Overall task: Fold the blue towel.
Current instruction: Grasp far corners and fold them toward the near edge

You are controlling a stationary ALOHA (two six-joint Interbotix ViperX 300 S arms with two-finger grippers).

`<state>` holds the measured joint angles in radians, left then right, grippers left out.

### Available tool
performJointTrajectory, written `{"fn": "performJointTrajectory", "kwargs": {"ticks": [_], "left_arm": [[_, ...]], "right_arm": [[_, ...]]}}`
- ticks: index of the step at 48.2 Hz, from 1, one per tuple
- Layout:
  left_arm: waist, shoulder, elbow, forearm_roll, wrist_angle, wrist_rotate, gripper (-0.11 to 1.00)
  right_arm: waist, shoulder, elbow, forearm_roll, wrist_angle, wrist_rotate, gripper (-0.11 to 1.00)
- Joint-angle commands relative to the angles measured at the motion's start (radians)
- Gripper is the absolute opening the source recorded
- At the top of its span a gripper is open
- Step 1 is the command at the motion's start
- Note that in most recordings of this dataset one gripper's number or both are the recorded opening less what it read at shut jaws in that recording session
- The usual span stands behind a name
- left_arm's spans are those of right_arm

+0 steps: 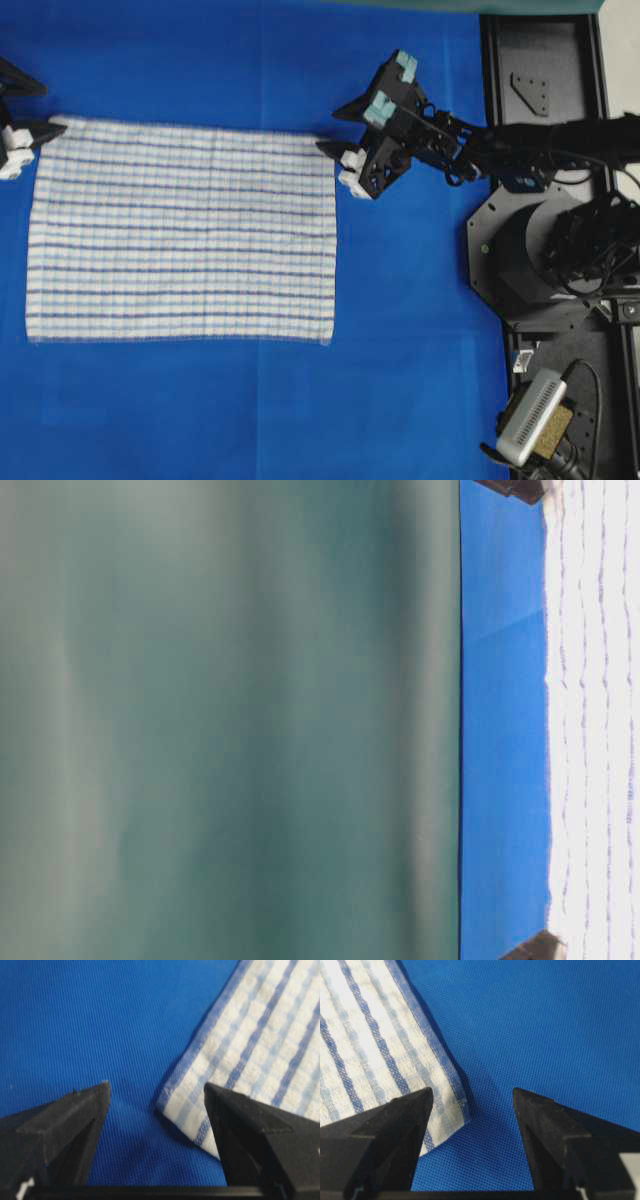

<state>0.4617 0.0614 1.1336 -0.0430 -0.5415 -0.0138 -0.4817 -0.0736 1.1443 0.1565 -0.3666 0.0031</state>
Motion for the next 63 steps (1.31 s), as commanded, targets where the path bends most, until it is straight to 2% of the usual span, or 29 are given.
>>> {"fn": "performJointTrajectory", "kwargs": {"ticks": [1, 6, 11, 14, 22, 24, 27, 44, 54, 63], "left_arm": [[0.002, 0.005, -0.018, -0.005, -0.009, -0.002, 0.69], [0.002, 0.015, -0.026, -0.003, 0.002, -0.002, 0.68], [-0.003, 0.020, -0.029, -0.003, 0.020, -0.002, 0.62], [-0.012, 0.021, -0.029, -0.003, 0.029, -0.002, 0.53], [-0.052, 0.023, -0.031, -0.003, 0.040, 0.002, 0.20], [-0.060, 0.025, -0.031, -0.003, 0.040, 0.002, 0.12], [-0.069, 0.025, -0.031, -0.003, 0.040, 0.002, 0.05], [-0.071, -0.003, -0.032, -0.003, 0.049, 0.018, 0.05], [-0.071, -0.072, -0.032, -0.003, 0.112, 0.018, 0.05], [-0.075, -0.146, -0.025, -0.003, 0.167, 0.017, 0.05]], "right_arm": [[0.005, 0.005, -0.011, 0.009, -0.014, 0.002, 0.78], [0.008, 0.017, -0.011, 0.014, -0.018, 0.002, 0.74], [0.014, 0.026, -0.011, 0.014, -0.020, 0.002, 0.63], [0.015, 0.028, -0.011, 0.014, -0.020, 0.002, 0.53], [0.028, 0.031, -0.012, 0.014, -0.020, 0.002, 0.22], [0.031, 0.031, -0.014, 0.014, -0.020, 0.002, 0.18], [0.034, 0.031, -0.012, 0.014, -0.020, 0.002, 0.18], [0.037, 0.021, -0.023, 0.015, -0.020, 0.002, 0.18], [0.037, -0.043, -0.023, 0.014, 0.000, 0.002, 0.18], [0.051, -0.141, -0.011, 0.015, 0.064, 0.003, 0.18]]}}
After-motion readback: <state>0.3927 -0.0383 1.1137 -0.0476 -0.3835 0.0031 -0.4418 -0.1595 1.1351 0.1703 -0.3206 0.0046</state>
